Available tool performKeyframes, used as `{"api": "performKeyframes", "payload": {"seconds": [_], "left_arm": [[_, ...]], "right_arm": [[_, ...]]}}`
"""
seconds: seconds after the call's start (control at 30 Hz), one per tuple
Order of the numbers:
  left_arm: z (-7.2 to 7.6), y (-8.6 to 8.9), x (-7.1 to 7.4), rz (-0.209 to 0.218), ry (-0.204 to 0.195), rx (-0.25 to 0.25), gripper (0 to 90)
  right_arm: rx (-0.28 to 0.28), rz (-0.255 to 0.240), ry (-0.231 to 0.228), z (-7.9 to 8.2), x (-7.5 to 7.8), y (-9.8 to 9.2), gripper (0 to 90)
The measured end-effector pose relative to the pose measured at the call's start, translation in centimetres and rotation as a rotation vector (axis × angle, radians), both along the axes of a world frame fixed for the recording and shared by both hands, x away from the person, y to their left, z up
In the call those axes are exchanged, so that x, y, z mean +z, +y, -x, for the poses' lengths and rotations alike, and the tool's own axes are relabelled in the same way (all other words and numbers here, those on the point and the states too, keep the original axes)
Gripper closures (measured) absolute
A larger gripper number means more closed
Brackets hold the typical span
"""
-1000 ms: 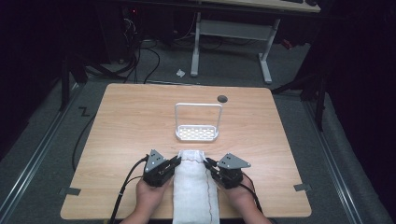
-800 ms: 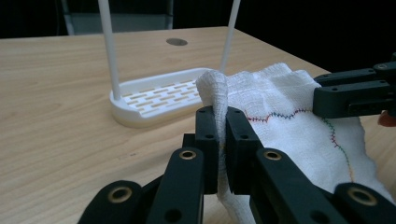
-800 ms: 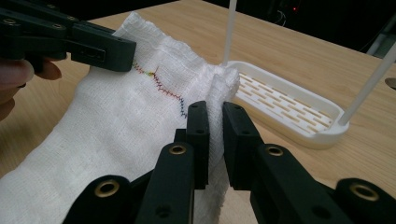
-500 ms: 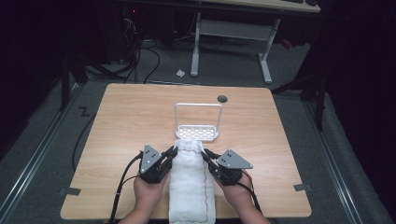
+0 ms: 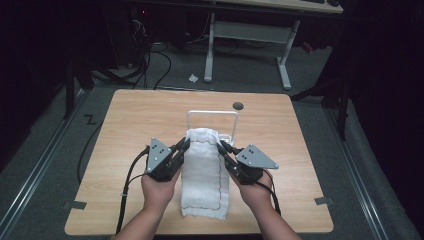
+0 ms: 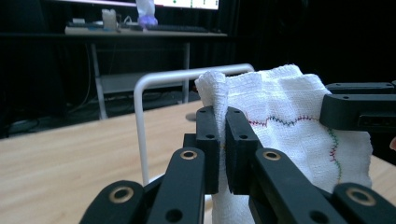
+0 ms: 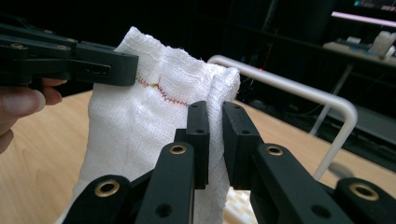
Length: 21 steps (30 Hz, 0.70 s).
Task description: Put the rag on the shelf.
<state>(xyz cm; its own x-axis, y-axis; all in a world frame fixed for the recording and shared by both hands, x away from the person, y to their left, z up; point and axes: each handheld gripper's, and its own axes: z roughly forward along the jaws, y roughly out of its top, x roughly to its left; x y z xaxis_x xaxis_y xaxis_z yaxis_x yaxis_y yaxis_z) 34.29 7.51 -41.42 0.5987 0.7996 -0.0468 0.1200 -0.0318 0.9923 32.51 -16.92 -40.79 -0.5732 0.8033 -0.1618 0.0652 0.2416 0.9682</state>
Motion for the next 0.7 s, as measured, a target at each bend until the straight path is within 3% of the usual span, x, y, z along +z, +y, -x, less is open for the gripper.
{"api": "performKeyframes", "payload": {"seconds": [0.2, 0.47, 0.7], "left_arm": [[-0.7, -0.1, 2.0, 0.03, -0.04, 0.0, 85.9], [-1.4, -0.4, 4.1, 0.029, -0.09, -0.003, 85.9], [-2.2, -0.8, 5.5, 0.04, -0.107, -0.014, 86.0]], "right_arm": [[-0.005, -0.011, -0.046, -0.5, 2.1, -0.1, 82.0], [-0.017, -0.019, -0.092, -0.8, 4.2, -0.5, 82.0], [-0.03, -0.033, -0.118, -1.4, 5.7, -0.9, 82.0]]}}
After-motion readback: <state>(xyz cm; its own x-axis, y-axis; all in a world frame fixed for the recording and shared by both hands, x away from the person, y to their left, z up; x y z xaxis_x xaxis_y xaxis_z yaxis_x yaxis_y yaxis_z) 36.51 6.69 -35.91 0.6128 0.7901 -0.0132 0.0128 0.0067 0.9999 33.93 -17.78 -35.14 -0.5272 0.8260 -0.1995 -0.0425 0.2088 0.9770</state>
